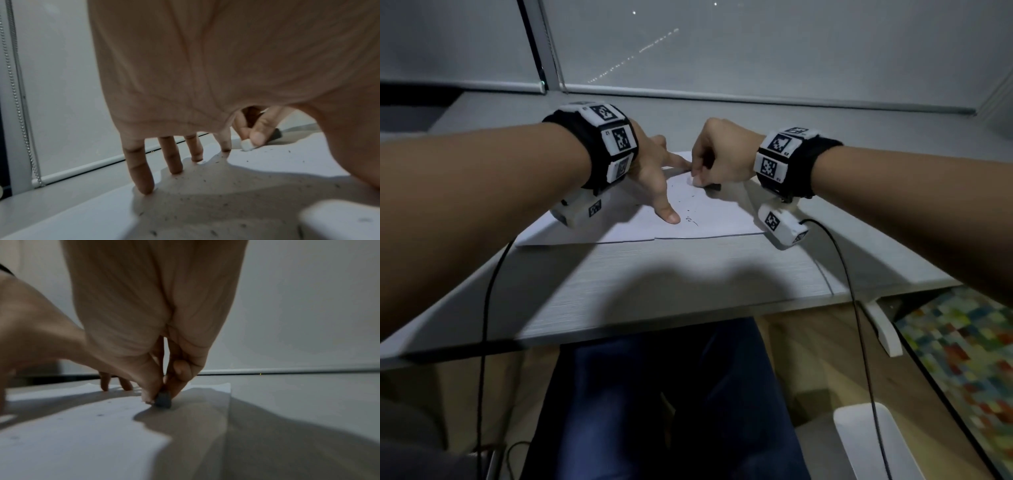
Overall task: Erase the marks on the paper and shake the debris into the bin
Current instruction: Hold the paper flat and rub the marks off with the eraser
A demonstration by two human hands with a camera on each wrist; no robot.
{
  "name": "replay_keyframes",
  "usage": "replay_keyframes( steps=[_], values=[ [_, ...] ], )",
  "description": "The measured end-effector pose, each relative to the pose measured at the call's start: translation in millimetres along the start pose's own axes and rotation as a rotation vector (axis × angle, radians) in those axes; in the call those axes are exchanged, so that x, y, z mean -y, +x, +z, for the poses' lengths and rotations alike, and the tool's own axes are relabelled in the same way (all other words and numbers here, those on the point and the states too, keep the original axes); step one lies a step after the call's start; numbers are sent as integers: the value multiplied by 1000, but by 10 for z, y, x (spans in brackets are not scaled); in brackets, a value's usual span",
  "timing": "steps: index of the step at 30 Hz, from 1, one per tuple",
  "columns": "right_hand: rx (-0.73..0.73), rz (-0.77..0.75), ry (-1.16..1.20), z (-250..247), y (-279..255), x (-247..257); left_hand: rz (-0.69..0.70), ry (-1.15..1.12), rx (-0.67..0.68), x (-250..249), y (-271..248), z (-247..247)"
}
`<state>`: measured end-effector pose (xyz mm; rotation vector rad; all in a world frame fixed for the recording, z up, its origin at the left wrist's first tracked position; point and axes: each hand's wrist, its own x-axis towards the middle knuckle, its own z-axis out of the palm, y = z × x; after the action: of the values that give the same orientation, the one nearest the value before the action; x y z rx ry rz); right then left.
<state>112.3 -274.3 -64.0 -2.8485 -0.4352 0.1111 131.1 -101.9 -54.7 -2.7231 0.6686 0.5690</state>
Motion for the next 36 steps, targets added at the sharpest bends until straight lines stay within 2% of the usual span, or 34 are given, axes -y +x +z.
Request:
replay_keyframes(
  steps=[5, 11, 18, 26, 33, 36],
  values=[
    [-78, 66, -33, 1, 74, -26, 1, -54, 24, 26, 21, 22],
    [6, -47, -40, 100, -20, 124, -3, -24, 16, -3, 9, 13],
    [-88, 71, -33, 55, 48, 42, -16, -107, 36, -12, -6, 23],
    [20, -65, 2, 116, -113, 212, -16, -49, 23, -13, -13, 33],
    [-68, 52, -100, -2, 1, 32, -32, -48, 5, -34, -18, 15],
    [-62, 19, -98, 49, -31, 41, -26, -59, 24, -29, -14, 8]
  ],
)
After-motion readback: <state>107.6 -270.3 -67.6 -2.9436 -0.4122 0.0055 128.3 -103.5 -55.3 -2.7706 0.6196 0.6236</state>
